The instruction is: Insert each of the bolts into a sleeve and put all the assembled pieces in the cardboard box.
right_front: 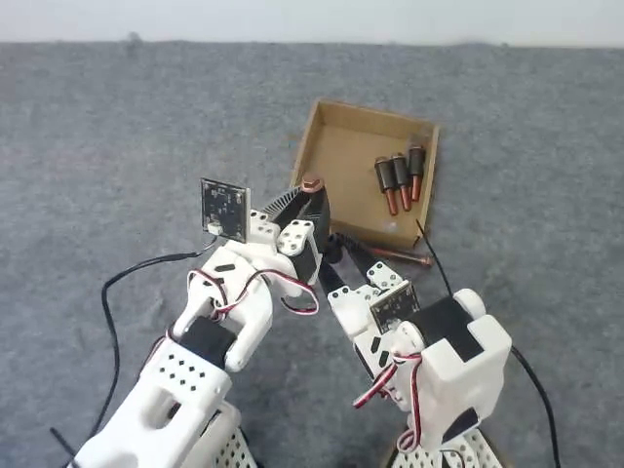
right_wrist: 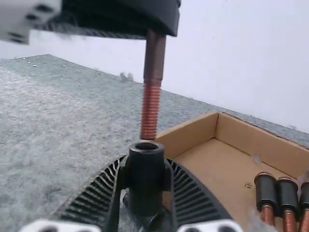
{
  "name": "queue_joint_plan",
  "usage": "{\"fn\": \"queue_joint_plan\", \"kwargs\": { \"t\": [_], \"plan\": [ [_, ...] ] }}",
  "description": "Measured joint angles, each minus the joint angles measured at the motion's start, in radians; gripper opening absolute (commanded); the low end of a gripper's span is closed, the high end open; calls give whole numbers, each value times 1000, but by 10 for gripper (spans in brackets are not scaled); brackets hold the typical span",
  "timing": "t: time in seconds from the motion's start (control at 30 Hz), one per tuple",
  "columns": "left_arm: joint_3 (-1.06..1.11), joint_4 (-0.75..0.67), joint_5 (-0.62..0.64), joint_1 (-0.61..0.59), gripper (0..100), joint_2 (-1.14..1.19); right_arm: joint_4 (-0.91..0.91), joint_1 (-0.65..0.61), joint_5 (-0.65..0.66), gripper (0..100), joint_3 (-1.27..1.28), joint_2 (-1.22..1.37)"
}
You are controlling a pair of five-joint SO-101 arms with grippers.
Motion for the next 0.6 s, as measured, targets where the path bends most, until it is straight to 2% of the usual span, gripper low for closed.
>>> {"fn": "queue_joint_plan", "kwargs": {
  "t": [0.3, 0.6],
  "plan": [
    [69, 0, -32, 28, 12, -2, 0, -3, 0, 7, 0, 0],
    [160, -129, -35, 40, 12, -5, -15, -3, 0, 7, 0, 0]
  ]
}}
